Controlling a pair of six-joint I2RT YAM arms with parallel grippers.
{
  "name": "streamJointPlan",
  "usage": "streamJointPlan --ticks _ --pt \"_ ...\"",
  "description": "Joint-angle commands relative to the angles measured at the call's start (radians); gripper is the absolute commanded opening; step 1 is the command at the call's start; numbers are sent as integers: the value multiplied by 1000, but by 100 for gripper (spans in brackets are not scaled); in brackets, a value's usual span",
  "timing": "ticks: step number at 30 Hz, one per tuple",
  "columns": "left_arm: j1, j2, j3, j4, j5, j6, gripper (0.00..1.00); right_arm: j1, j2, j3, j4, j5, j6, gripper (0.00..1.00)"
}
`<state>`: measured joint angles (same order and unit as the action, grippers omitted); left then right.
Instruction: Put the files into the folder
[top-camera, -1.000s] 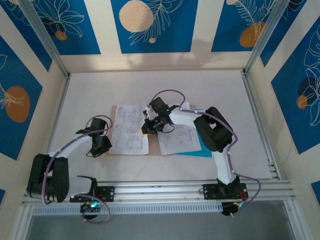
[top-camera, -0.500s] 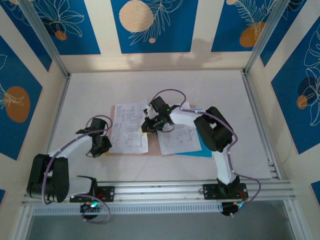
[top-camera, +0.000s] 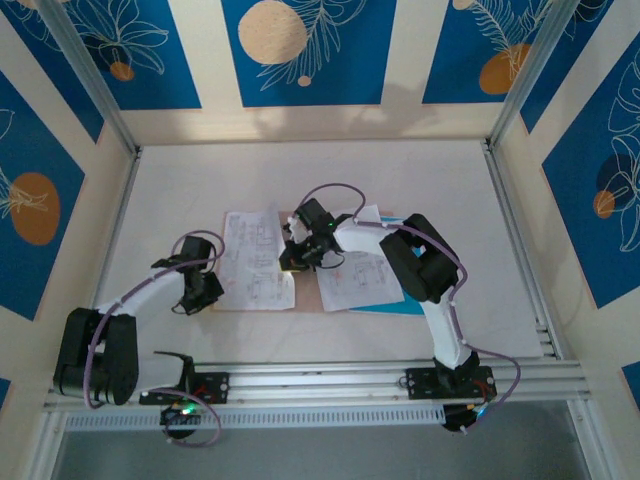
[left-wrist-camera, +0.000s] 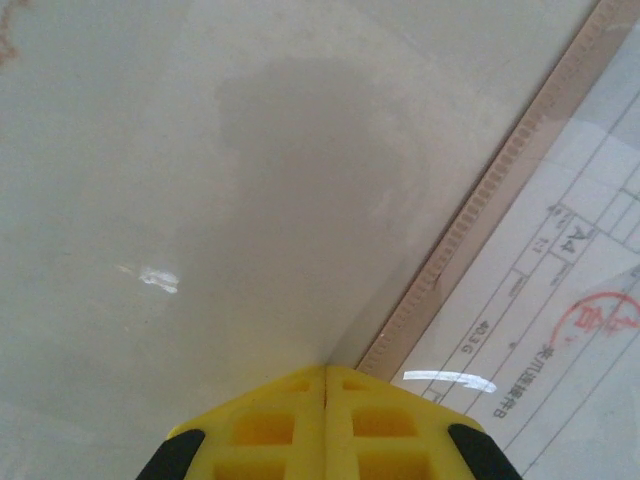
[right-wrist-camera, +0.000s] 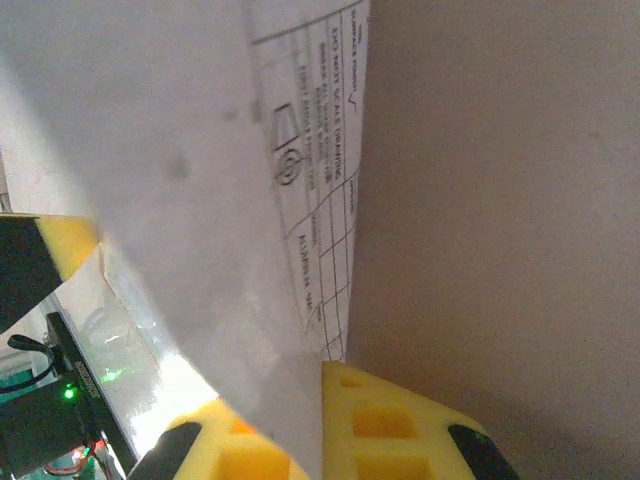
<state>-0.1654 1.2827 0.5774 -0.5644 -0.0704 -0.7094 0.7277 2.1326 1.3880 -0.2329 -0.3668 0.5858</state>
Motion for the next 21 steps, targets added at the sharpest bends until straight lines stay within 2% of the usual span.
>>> streamJointPlan --ticks 1,18,21 --pt "9 27 -32 28 64 -18 0 21 27 25 -36 -19 8 0" --pt "8 3 -52 34 63 -47 0 39 -31 -21 -68 96 88 0" --pt "8 -3 -52 33 60 -51 0 41 -49 -29 -81 112 94 9"
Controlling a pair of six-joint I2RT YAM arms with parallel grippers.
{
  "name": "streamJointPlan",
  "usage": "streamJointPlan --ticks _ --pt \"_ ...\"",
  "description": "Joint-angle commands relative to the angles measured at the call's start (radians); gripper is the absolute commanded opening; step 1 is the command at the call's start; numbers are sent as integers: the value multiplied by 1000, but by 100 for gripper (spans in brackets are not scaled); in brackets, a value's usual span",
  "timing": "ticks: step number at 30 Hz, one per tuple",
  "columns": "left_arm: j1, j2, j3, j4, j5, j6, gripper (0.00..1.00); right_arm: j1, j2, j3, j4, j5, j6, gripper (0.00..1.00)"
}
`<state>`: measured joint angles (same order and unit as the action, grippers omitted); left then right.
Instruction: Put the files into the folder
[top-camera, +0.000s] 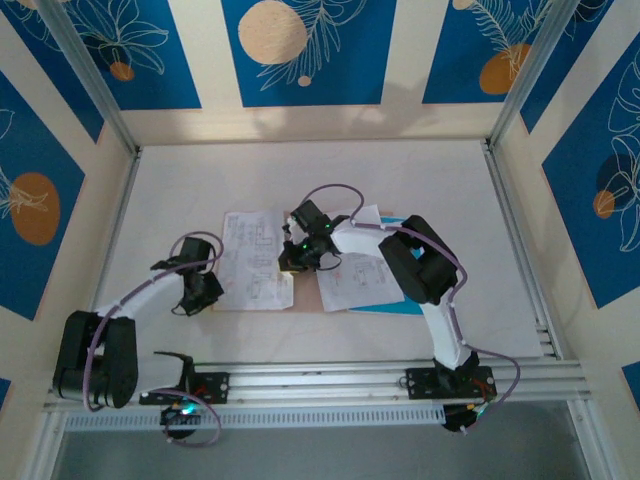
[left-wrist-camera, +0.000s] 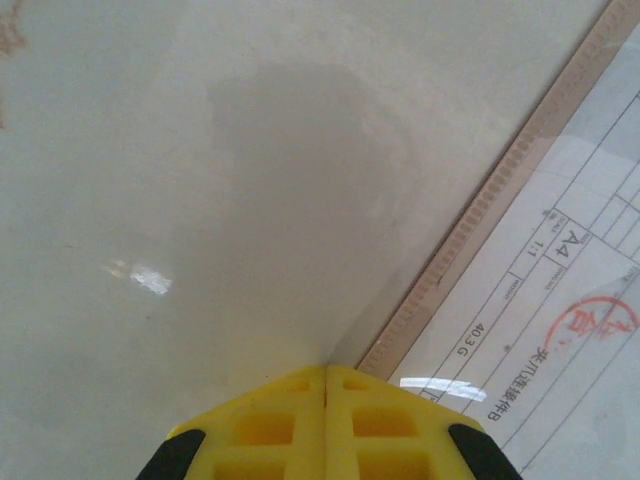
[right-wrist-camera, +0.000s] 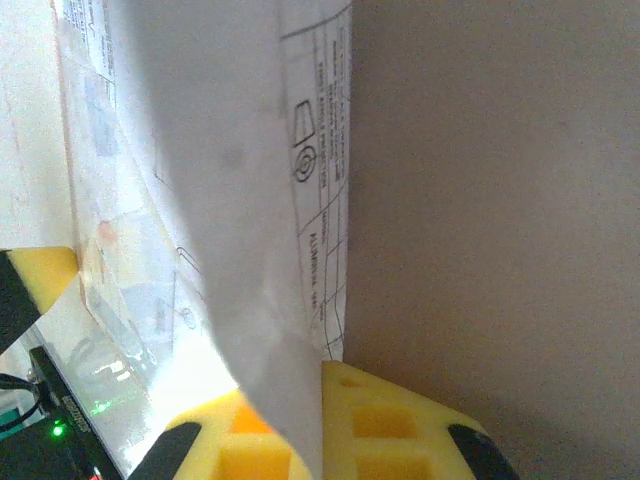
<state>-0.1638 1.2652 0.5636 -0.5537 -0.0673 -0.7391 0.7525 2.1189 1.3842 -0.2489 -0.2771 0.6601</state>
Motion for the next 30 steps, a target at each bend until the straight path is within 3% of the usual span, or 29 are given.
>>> streamJointPlan --ticks 1,6,9,13,20,27,30 --pt "6 11 -39 21 55 -23 0 18 -41 -28 -69 27 22 13" --pt "6 -15 -40 8 41 -34 0 31 -82 -22 -115 70 46 41" --pt "7 -26 -41 4 41 -39 0 34 -118 -2 -194 150 83 52" --pt "7 -36 -46 6 51 -50 0 31 -167 38 -325 271 138 59" --pt "-29 -69 -54 4 67 -99 0 -1 -225 29 -398 334 206 56" --pt "-180 -76 -76 32 43 -218 0 -64 -290 -66 -336 287 273 35" --pt "-249 -90 -72 24 23 -275 0 -101 -315 -118 -315 279 305 31"
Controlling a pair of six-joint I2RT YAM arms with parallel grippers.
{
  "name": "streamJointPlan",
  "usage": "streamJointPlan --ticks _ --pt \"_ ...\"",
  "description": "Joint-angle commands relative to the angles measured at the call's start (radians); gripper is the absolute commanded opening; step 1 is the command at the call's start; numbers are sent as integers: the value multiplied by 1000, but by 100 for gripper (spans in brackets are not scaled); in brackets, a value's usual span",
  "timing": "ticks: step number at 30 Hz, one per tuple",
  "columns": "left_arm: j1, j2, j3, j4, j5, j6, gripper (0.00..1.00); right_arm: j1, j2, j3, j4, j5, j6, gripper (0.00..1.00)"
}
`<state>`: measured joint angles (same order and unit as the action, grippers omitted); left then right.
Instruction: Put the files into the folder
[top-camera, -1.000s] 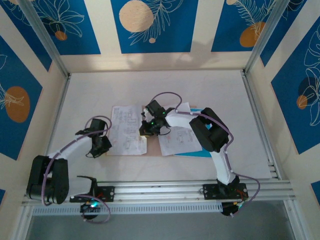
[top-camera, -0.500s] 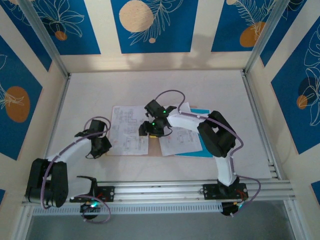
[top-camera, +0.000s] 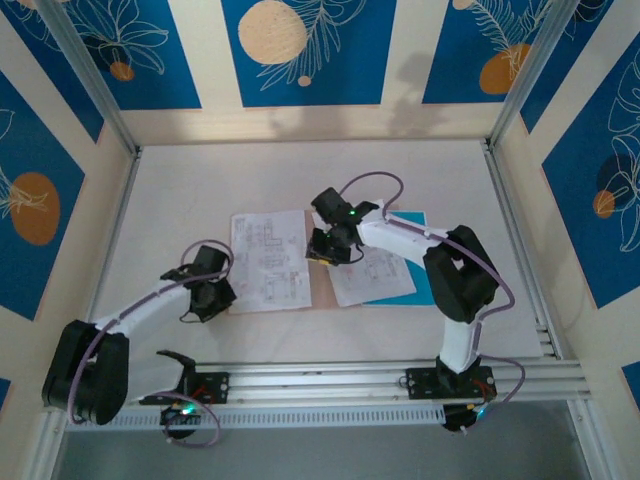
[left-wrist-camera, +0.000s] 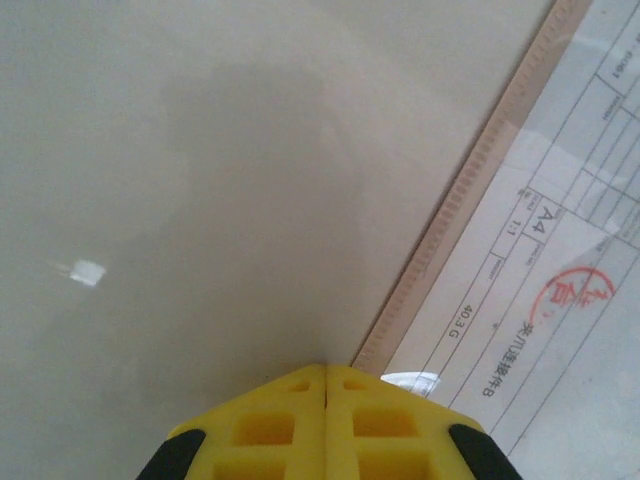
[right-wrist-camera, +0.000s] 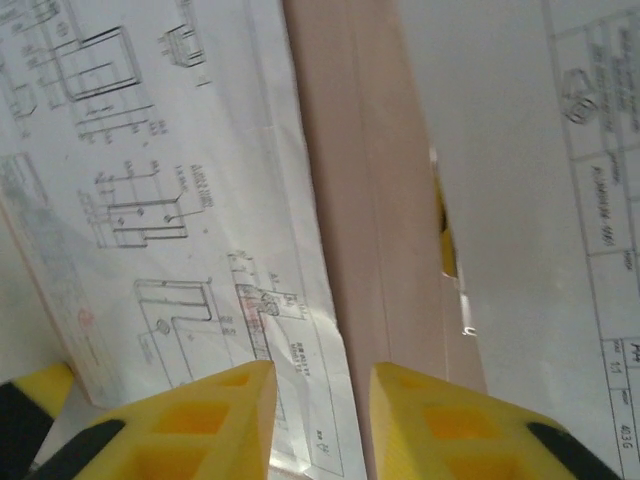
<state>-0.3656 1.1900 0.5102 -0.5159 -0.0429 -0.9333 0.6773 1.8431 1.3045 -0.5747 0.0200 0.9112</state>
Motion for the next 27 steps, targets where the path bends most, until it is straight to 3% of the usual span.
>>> streamJointPlan --ticks 1,7,18,27 --pt "-65 -36 -12 -38 -25 -98 0 -39 -46 -57 23 -23 55 31" --pt "-85 -167 97 -178 -130 -83 0 -145 -35 -98 63 -97 36 30" --pt "-173 106 212 91 13 -27 0 -258 65 -78 -5 -70 18 29" --pt "-203 217 181 160 4 -75 0 -316 30 -134 9 -70 0 29"
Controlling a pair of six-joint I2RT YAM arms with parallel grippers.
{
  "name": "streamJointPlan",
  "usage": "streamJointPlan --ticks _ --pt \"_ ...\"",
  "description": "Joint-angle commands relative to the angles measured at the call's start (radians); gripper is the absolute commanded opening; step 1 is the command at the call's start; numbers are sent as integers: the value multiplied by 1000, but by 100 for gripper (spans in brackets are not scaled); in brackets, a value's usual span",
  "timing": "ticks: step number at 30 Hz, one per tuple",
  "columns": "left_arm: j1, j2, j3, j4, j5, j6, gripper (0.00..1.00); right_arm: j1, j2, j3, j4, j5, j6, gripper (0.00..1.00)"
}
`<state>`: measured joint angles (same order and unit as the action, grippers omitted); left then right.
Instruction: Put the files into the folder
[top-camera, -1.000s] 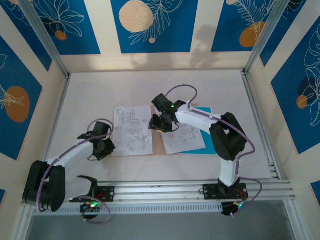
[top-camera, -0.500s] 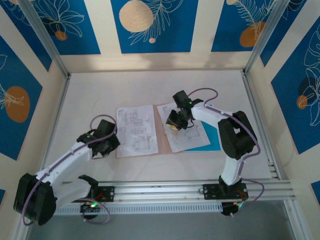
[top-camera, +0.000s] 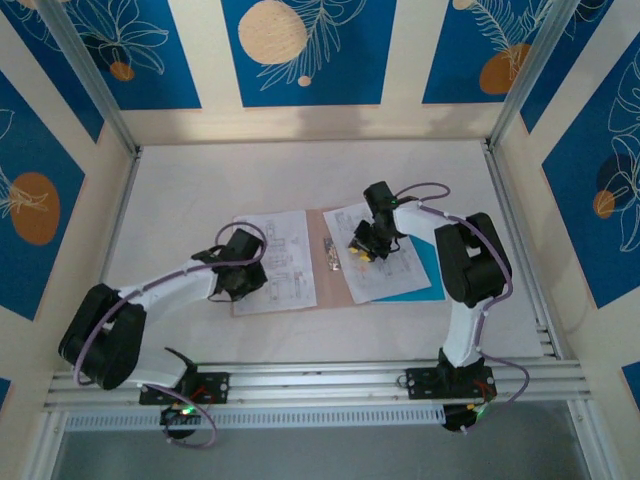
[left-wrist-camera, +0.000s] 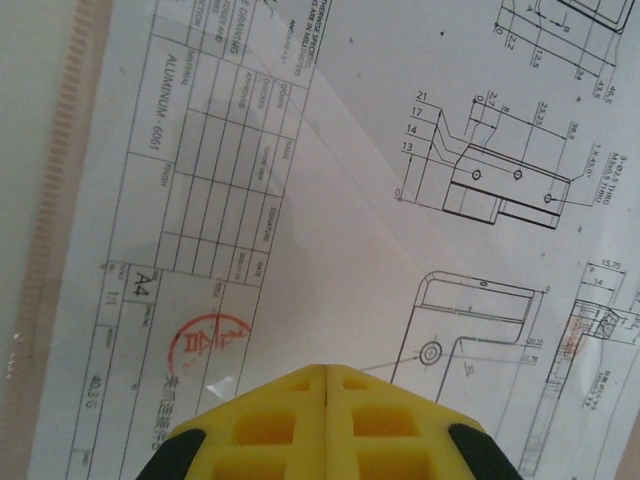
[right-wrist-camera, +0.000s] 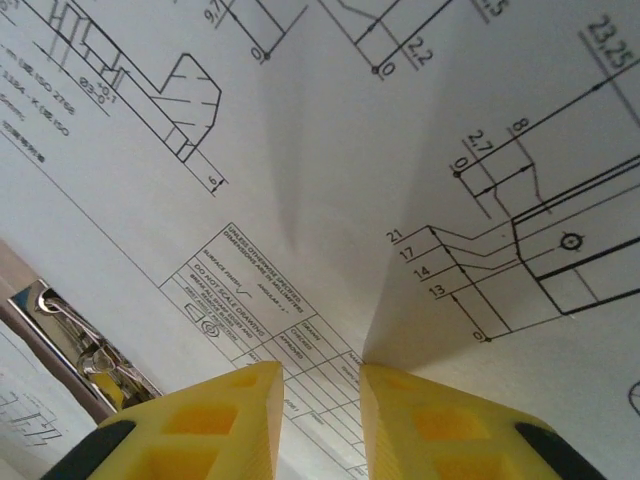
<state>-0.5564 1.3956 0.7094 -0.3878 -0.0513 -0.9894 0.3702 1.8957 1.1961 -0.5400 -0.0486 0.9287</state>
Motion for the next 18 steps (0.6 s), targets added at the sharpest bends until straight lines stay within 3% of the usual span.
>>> streamJointPlan --ticks 1,11,12,18 --pt "-14 12 -30 42 13 -26 0 -8 -29 -23 -25 -6 -21 29" --pt "-71 -34 -16 8 -42 -36 0 99 -154 1 -35 48 -10 43" --pt "-86 -35 -7 7 -44 -35 0 118 -163 2 -38 55 -3 42" --pt "-172 25 36 48 -31 -61 0 222 -166 -36 5 62 93 9"
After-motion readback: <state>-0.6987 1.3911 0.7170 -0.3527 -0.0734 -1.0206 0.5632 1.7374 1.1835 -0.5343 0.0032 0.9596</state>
